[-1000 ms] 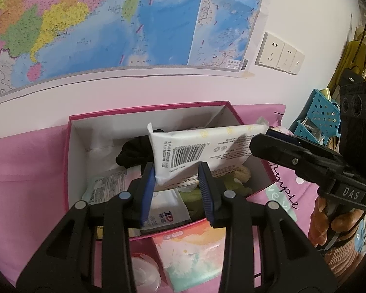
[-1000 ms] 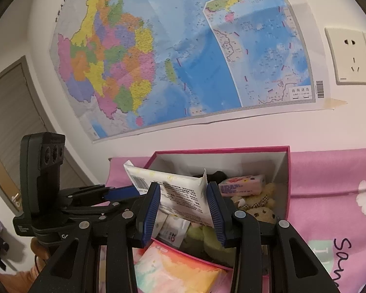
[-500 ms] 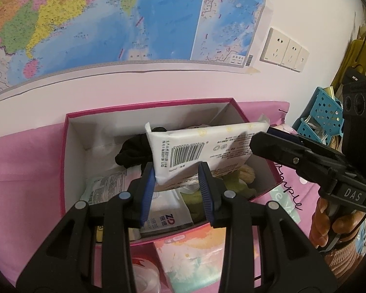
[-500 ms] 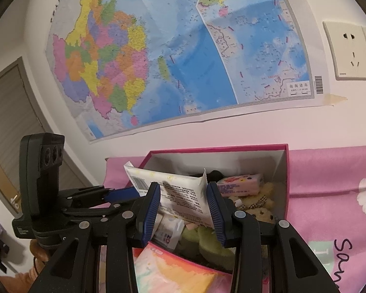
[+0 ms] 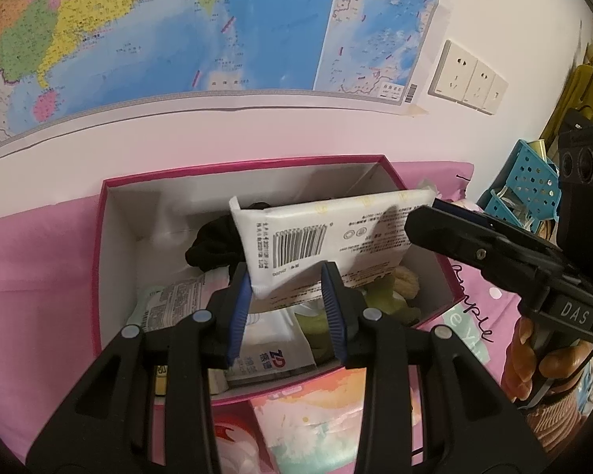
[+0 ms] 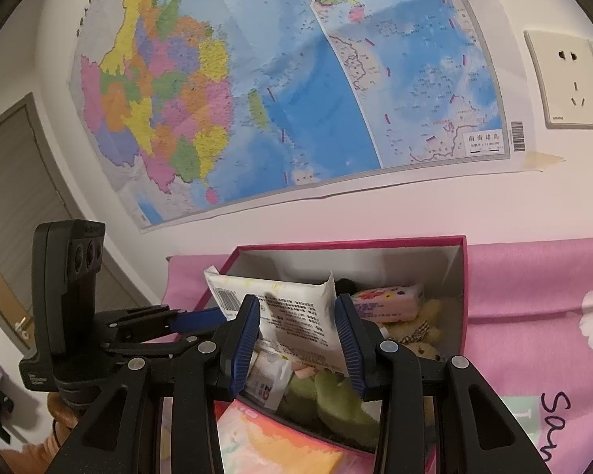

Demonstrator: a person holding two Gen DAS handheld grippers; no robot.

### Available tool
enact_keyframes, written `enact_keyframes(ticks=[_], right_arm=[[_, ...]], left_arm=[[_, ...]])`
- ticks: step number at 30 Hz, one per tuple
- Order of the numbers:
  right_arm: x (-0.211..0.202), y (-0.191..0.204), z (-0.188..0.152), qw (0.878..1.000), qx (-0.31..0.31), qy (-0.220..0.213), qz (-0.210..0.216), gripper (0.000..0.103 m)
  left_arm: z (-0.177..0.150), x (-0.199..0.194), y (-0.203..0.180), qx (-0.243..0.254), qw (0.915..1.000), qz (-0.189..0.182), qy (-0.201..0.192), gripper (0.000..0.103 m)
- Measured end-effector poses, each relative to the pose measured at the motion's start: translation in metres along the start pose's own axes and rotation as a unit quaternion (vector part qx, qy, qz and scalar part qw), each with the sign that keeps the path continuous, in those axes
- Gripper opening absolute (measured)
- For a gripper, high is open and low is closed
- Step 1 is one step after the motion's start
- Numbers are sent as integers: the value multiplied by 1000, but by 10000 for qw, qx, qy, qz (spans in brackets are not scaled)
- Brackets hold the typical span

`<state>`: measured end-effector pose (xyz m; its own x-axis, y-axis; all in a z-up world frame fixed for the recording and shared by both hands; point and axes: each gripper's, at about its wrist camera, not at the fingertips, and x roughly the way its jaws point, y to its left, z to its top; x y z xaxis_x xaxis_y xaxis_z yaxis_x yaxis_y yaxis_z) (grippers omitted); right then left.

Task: Organize soft objects

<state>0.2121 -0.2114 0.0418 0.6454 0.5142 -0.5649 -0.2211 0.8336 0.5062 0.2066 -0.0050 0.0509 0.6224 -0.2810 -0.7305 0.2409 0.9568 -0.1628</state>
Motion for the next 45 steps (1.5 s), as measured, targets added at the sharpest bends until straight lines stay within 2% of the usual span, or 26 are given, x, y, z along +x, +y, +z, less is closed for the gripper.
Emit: enact_keyframes(ticks=[12, 18, 20, 25, 26, 29, 31, 33, 36, 38, 39, 40, 41, 45], right_arm=[[7, -7, 5, 9999, 91, 15, -61, 40], [19, -18, 4, 9993, 268, 127, -216, 40], [19, -21, 1, 9990, 300, 112, -302, 40], [8, -21, -4, 9989, 239, 48, -397, 40], [6, -21, -5, 9989, 228, 29, -399, 40], [-6, -15, -11, 9992, 127, -29, -391, 40], [-16, -8, -17, 9992, -25, -82, -397, 41], [-27, 0, -23, 9988, -188, -154, -421, 46], [-40, 14, -37, 9975, -430, -234, -504, 53], [-44, 24, -50, 9955, -634, -269, -645, 64], [-45, 28, -56, 9944, -721, -280, -723, 69], [-45, 33, -64, 9932, -794, -293, -798, 79], [-46, 37, -72, 9920, -862, -313, -871, 85], [-47, 47, -95, 9894, -909, -290, -1093, 90]], left_arm=[[6, 6, 3, -69, 9999, 48, 61, 37], [14, 16, 8, -215, 9992, 290, 177, 37], [15, 13, 10, -226, 9988, 428, 72, 39], [7, 6, 10, -138, 9993, 353, -70, 41], [6, 4, 8, -112, 9993, 345, -95, 43], [-7, -10, 5, -32, 9989, 302, -349, 61], [-15, -22, 3, 34, 9981, 328, -524, 62], [-25, -34, 0, 93, 9971, 325, -689, 74], [-40, -52, -2, 110, 9947, 369, -956, 85], [-49, -60, -2, 76, 9934, 462, -1049, 90], [-56, -64, -4, 42, 9924, 518, -1115, 98], [-62, -67, -4, 37, 9917, 563, -1158, 102], [-66, -68, -5, 28, 9910, 620, -1188, 103], [-93, -72, -8, -52, 9897, 935, -1085, 103]])
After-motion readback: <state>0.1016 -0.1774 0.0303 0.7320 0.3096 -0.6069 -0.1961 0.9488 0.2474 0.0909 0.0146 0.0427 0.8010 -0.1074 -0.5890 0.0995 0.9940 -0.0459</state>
